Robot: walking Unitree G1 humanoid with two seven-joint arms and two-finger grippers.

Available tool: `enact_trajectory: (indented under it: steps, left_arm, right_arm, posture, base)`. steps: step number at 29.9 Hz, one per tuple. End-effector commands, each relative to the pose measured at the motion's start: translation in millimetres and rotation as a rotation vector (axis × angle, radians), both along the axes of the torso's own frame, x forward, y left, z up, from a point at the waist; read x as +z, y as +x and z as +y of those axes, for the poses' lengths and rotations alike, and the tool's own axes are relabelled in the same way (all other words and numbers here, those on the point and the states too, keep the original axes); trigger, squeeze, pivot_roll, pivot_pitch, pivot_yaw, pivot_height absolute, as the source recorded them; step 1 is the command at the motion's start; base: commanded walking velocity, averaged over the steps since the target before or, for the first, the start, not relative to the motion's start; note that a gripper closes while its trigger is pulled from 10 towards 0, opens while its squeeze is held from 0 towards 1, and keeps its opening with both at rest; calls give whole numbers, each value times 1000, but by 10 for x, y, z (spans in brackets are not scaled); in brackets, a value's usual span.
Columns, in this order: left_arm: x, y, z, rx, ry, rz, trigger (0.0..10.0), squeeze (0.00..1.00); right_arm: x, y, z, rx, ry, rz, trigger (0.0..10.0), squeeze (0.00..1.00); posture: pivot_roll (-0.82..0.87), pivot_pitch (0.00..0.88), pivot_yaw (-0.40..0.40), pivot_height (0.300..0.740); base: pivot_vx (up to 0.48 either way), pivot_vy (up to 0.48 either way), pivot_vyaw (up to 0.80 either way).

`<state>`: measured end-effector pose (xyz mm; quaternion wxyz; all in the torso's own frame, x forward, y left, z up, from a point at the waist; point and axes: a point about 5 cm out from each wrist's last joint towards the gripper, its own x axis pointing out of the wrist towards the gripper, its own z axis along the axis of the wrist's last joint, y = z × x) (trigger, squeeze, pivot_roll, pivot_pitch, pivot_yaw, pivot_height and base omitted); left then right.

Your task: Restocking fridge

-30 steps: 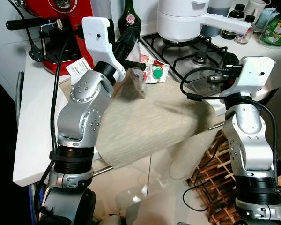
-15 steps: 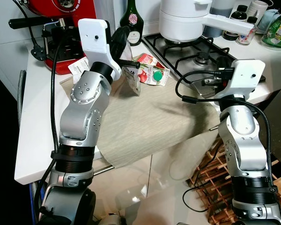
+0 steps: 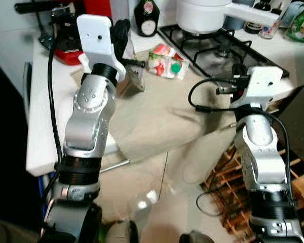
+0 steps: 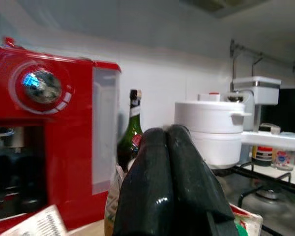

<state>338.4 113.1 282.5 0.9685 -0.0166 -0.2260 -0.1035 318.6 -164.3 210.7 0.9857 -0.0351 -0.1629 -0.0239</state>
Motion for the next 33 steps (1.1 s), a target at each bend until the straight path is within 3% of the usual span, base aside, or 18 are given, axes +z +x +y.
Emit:
enact_trajectory:
  steps: [1,19,33]
  left_arm:
    - [106,-16,-20,1,9,-56,10000,0]
    - [114,-21,-33,16,18,-80,10000,0]
    - [11,-36,-62,14,22,-50,10000,0]
  right_arm:
    - [34,0,-2,-7,1,-23,10000,0]
    - [23,2,15,-1,-12,-27,10000,0]
    - [-123,9,54,41,0,37,10000,0]
  posture:
    - [-97,0,24,736]
    - [-97,0,24,736]
    - [-86,0,22,736]
  base:
    - [-274,0,0]
    - [-274,0,0]
    - [-273,0,42]
